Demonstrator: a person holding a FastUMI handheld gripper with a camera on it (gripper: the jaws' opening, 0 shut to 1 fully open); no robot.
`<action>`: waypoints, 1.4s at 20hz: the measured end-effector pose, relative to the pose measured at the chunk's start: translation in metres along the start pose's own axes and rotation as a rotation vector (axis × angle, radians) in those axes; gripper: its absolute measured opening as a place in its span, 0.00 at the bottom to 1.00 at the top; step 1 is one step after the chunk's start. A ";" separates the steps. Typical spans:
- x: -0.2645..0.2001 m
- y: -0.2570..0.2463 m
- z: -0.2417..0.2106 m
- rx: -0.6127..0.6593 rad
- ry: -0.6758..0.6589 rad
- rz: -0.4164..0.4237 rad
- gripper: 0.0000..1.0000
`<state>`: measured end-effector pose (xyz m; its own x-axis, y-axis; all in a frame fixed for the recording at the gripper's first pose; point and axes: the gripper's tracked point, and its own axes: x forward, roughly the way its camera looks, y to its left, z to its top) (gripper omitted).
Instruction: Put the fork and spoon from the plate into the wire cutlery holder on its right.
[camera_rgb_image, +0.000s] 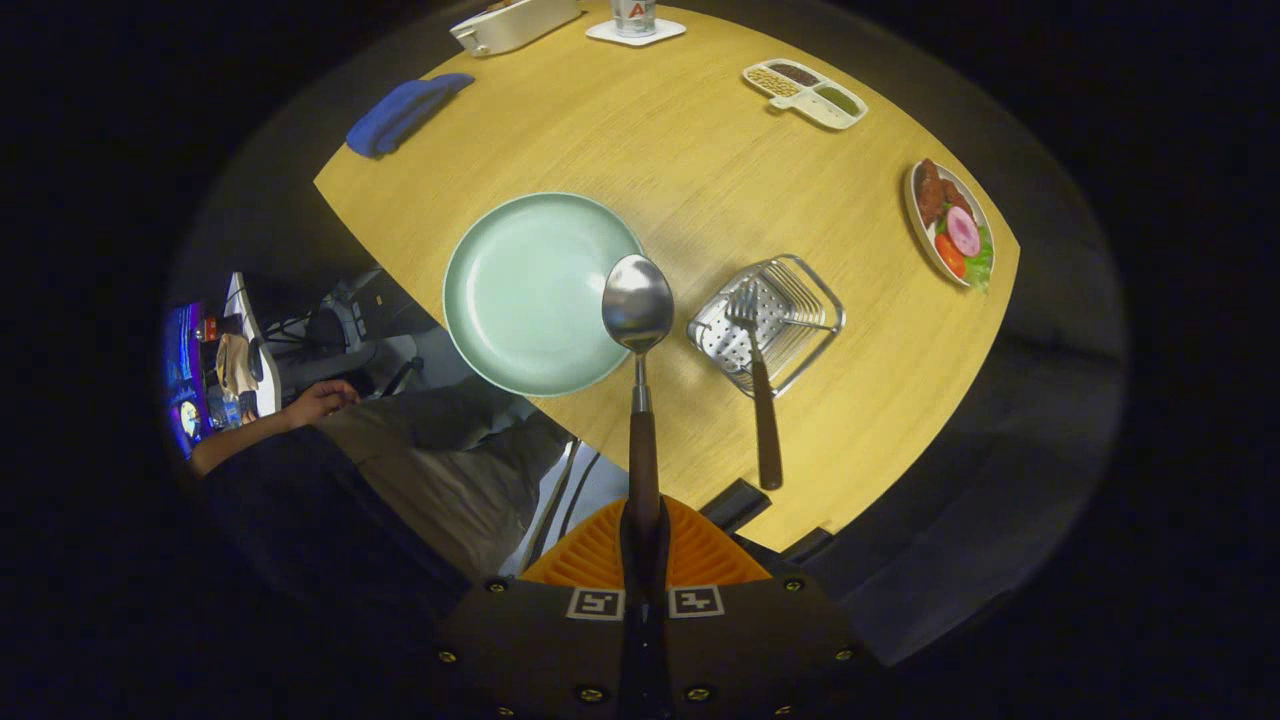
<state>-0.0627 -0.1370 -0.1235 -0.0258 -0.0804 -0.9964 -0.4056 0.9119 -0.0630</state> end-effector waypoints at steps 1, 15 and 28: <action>-0.005 -0.009 -0.003 0.018 0.004 -0.003 0.02; 0.009 -0.073 0.000 0.058 0.211 0.010 0.02; 0.035 -0.092 0.040 0.024 0.334 -0.004 0.07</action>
<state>0.0101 -0.2077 -0.1546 -0.3236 -0.2080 -0.9230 -0.3849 0.9201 -0.0723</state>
